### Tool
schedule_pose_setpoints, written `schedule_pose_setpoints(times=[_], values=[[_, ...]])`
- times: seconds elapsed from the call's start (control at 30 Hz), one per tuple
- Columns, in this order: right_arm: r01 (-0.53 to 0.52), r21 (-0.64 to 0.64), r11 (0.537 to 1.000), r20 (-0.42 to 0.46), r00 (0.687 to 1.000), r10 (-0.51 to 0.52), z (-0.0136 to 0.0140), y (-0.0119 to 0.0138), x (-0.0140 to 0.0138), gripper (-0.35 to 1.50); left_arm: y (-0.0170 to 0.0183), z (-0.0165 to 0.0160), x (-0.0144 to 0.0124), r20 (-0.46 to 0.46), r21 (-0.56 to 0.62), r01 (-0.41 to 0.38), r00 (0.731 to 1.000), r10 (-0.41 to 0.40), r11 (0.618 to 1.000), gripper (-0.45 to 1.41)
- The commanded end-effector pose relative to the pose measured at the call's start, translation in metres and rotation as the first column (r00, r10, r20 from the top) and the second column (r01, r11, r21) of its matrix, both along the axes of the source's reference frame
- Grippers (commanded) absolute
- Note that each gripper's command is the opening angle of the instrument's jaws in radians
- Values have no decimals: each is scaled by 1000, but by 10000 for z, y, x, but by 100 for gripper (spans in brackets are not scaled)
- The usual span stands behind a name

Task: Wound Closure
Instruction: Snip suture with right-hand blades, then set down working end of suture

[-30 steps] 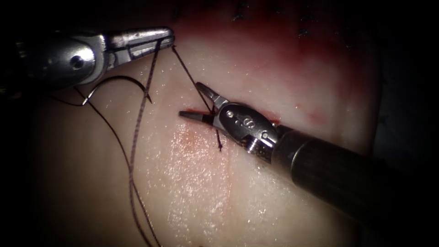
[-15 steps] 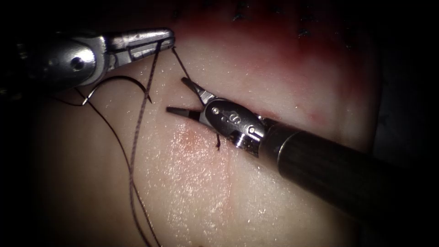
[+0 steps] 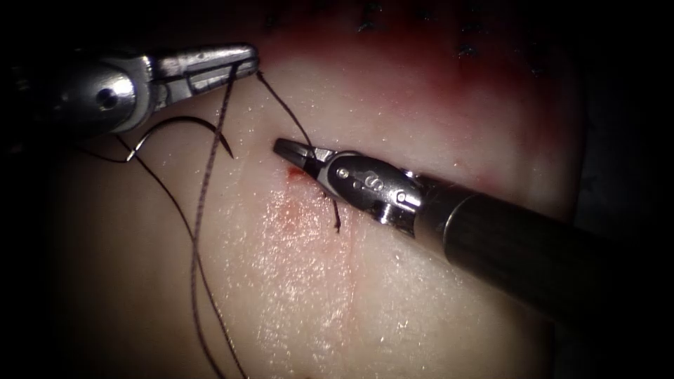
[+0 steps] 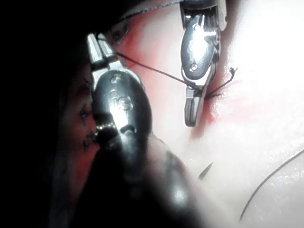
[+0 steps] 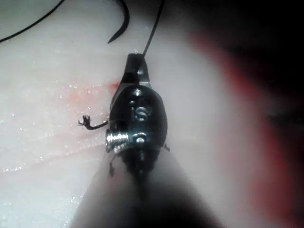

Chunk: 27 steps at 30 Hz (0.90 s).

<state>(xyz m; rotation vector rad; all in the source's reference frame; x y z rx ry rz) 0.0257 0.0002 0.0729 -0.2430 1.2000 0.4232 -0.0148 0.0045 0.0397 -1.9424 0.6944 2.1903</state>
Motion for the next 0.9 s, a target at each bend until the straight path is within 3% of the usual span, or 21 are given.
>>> schedule_pose_setpoints(times=[0.03,0.07,0.13,0.3,0.47,0.67,0.8,0.83,0.87,0.9], values=[[-5,11,1000,10,1000,5,-1,-5,-17,88,3,3,-3,0,-12,-3,1000,3,1000,-35],[-13,16,1000,24,1000,13,-7,-7,-39,103,-8,3,0,33,9,-13,999,13,1000,-35],[-41,17,999,44,998,41,-14,-6,-68,115,-20,3,-1,61,15,-22,998,21,1000,-35],[-85,13,996,72,994,84,-25,-2,-139,113,-59,4,-24,152,33,-91,985,85,995,-35],[-102,7,995,99,990,100,-26,-3,-169,111,-91,2,-56,227,54,-168,962,151,984,-35],[-114,2,994,118,987,113,-25,-7,-176,115,-120,11,-85,247,66,-250,942,227,966,-35],[-123,-2,992,124,985,122,-24,-10,-169,120,-155,63,-111,237,135,-311,932,274,941,-35],[-127,-3,992,127,984,127,-24,-10,-165,123,-172,104,-117,242,173,-344,923,298,923,-35],[-127,-3,992,127,984,127,-24,-10,-165,123,-172,104,-117,242,173,-344,923,298,923,-35],[-130,-3,992,128,983,129,-24,-11,-163,126,-183,148,-115,223,229,-358,924,309,905,-35]])
